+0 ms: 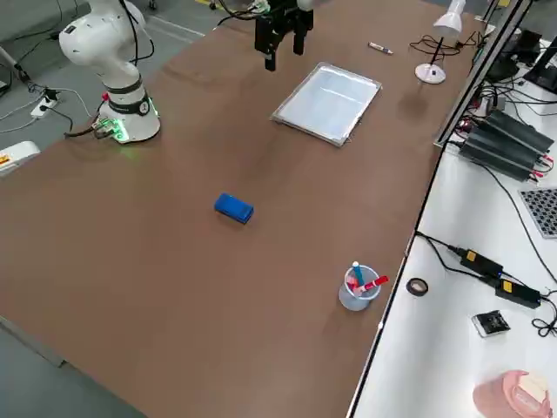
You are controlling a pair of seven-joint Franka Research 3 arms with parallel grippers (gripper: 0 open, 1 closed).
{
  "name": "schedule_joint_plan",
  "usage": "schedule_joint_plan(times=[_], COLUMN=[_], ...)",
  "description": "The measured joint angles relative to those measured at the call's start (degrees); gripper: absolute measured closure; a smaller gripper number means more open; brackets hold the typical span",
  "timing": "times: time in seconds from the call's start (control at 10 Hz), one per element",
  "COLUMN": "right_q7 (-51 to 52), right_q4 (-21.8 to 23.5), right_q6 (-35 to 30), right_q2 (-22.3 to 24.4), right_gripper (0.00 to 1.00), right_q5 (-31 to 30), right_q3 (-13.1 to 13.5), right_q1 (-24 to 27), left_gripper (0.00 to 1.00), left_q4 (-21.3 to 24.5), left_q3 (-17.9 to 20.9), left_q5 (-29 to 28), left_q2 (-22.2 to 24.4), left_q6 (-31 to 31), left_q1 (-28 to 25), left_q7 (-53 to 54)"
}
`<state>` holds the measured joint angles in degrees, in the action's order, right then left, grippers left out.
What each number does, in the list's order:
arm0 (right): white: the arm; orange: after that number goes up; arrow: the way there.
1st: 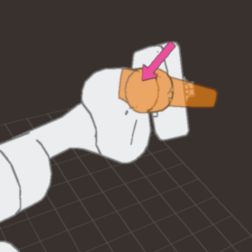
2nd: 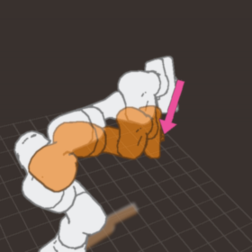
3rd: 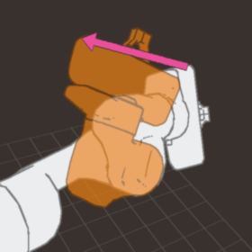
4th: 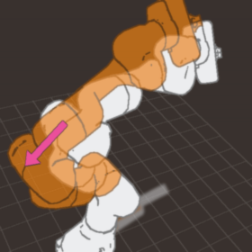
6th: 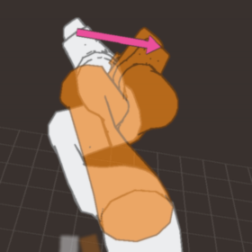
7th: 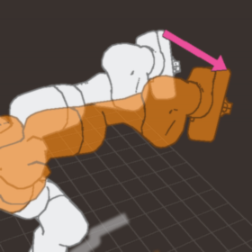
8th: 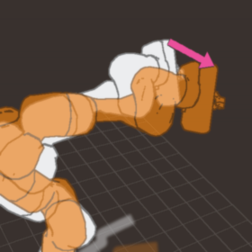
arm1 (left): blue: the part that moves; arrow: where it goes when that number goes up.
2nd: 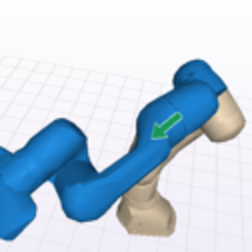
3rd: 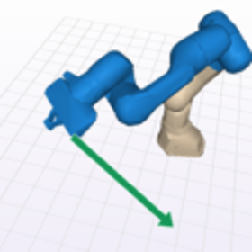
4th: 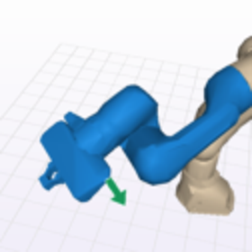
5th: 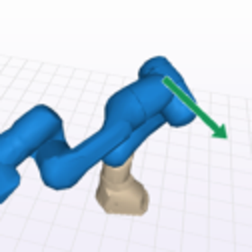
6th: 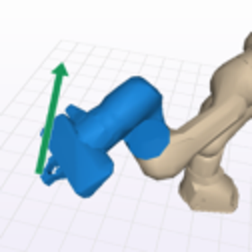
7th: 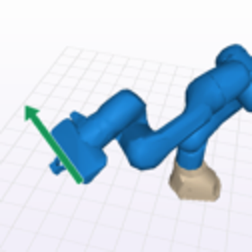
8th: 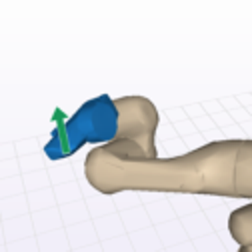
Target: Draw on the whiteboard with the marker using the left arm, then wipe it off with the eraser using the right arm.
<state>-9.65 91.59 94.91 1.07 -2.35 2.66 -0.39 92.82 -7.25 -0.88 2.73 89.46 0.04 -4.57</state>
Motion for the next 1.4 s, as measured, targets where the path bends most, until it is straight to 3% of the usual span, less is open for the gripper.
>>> schedule_joint_plan(times=[0.2,0.6,1.4], right_q7=[0.0,0.0,0.0], right_q4=[0.0,-0.8,-1.6], right_q6=[0.0,-1.3,-1.4], right_q2=[0.1,0.2,0.3], right_gripper=[0.0,0.0,0.0], right_q5=[0.0,0.0,0.0], right_q3=[0.0,0.0,0.0], right_q1=[-0.1,-0.3,-1.5], left_gripper=[0.0,0.0,0.02], left_q4=[1.7,10.6,20.9], left_q3=[0.1,0.1,0.2], left_q5=[0.0,0.0,-1.2], left_q2=[-1.3,-4.6,-17.7], left_q6=[3.2,16.4,37.6], left_q1=[-0.5,-3.5,-6.7], left_q7=[0.0,0.1,1.3])
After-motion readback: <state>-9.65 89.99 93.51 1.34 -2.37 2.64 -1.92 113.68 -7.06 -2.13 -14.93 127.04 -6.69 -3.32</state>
